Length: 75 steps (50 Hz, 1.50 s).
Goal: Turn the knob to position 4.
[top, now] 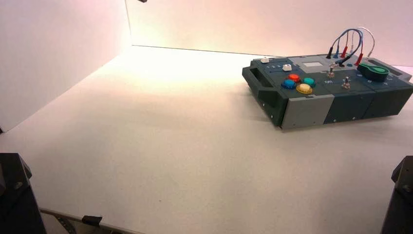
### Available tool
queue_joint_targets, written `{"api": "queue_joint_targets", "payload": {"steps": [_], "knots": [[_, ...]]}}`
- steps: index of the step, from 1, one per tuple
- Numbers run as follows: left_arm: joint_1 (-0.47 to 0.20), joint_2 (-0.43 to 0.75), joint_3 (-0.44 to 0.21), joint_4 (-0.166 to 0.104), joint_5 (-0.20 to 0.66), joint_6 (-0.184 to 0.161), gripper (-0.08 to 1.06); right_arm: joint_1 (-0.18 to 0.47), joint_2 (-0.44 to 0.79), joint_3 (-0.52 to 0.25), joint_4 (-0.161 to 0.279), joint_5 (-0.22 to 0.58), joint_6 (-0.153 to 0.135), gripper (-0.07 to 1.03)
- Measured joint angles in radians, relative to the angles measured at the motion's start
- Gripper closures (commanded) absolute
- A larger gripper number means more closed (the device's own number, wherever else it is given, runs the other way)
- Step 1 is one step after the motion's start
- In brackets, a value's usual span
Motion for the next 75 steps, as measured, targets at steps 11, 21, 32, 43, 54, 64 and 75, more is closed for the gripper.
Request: {"api": "queue_joint_targets", "payload": {"steps": [11, 21, 32, 43, 54, 64, 75], "knots": [[0.0, -0.003, 0.008, 0.0, -0.003, 0.009, 1.01, -0.043, 0.021, -0.008, 0.0, 0.003, 0.006, 0.98], [0.0, -0.003, 0.009, 0.002, -0.003, 0.012, 1.01, -0.046, 0.061, -0.031, 0.0, 0.012, 0.006, 0.98], [-0.002, -0.003, 0.011, 0.002, -0.003, 0.017, 1.01, -0.046, 0.08, -0.034, 0.0, 0.002, 0.003, 0.98], [-0.002, -0.003, 0.011, 0.002, 0.005, 0.018, 1.01, -0.046, 0.095, -0.038, 0.0, -0.034, -0.006, 0.98], [-0.002, -0.002, 0.009, 0.002, 0.009, 0.018, 1.01, -0.046, 0.158, -0.064, -0.002, -0.055, -0.015, 0.98], [-0.002, 0.008, 0.009, 0.002, 0.014, 0.018, 1.01, -0.046, 0.198, -0.106, -0.006, -0.083, -0.028, 0.98], [-0.002, 0.018, 0.011, 0.002, 0.014, 0.018, 1.01, -0.046, 0.23, -0.141, -0.008, -0.094, -0.046, 0.98]]}}
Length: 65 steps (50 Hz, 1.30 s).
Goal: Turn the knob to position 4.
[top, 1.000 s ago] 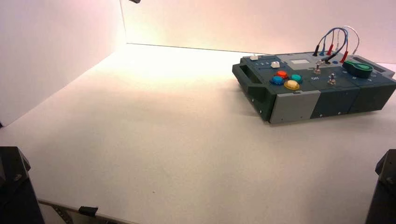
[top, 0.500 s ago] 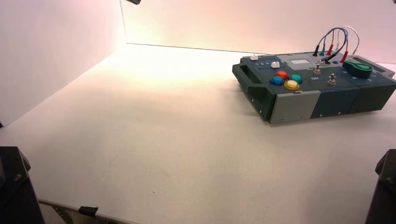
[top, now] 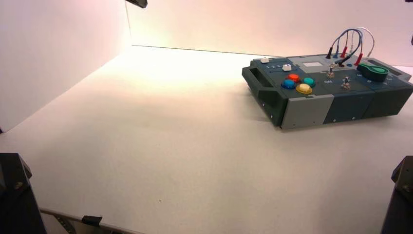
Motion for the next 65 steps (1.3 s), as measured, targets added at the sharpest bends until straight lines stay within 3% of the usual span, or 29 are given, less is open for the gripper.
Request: {"api": "queue_joint_targets", "payload": {"steps": [25, 49, 65], "knots": [[0.0, 0.014, -0.002, 0.0, 0.006, -0.002, 1.01, 0.04, 0.078, -0.035, 0.008, 0.017, -0.038, 0.98], [0.0, 0.015, 0.0, -0.002, 0.006, -0.002, 1.01, 0.044, 0.218, -0.153, 0.006, 0.018, -0.067, 0.98], [-0.026, 0.1, -0.044, -0.003, 0.032, 0.0, 1.01, 0.091, 0.285, -0.201, 0.006, 0.014, -0.075, 0.98]]}}
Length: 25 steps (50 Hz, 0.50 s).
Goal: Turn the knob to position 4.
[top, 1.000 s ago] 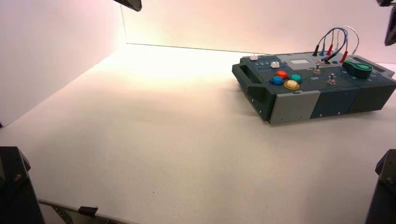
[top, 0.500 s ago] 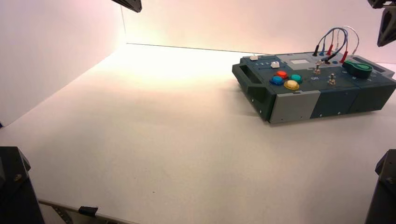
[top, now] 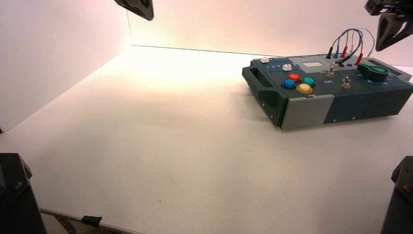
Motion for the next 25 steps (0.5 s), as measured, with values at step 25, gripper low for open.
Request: {"api": "queue_joint_targets", "payload": {"steps": [25], "knots": [[-0.178, 0.13, -0.061, -0.008, 0.006, 0.0, 1.01, -0.005, 0.018, -0.002, 0.0, -0.008, -0.008, 0.98]]}}
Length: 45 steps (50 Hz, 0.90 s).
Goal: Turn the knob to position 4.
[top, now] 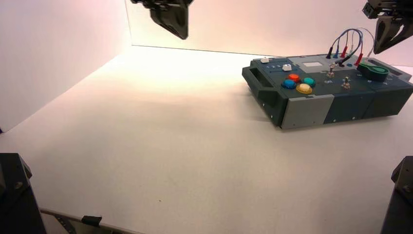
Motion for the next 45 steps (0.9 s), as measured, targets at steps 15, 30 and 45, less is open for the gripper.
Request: {"api": "queue_joint_targets", "payload": {"steps": [15, 30, 45], "knots": [[-0.002, 0.015, -0.008, -0.002, 0.0, 0.0, 1.01, 0.014, 0.055, -0.012, 0.002, -0.017, -0.026, 0.98], [-0.002, 0.017, -0.008, -0.002, -0.002, 0.002, 1.01, 0.032, 0.104, -0.046, 0.002, -0.017, -0.029, 0.98], [-0.002, 0.017, -0.008, -0.002, 0.0, 0.002, 1.01, 0.034, 0.132, -0.058, 0.0, -0.017, -0.038, 0.98]]}}
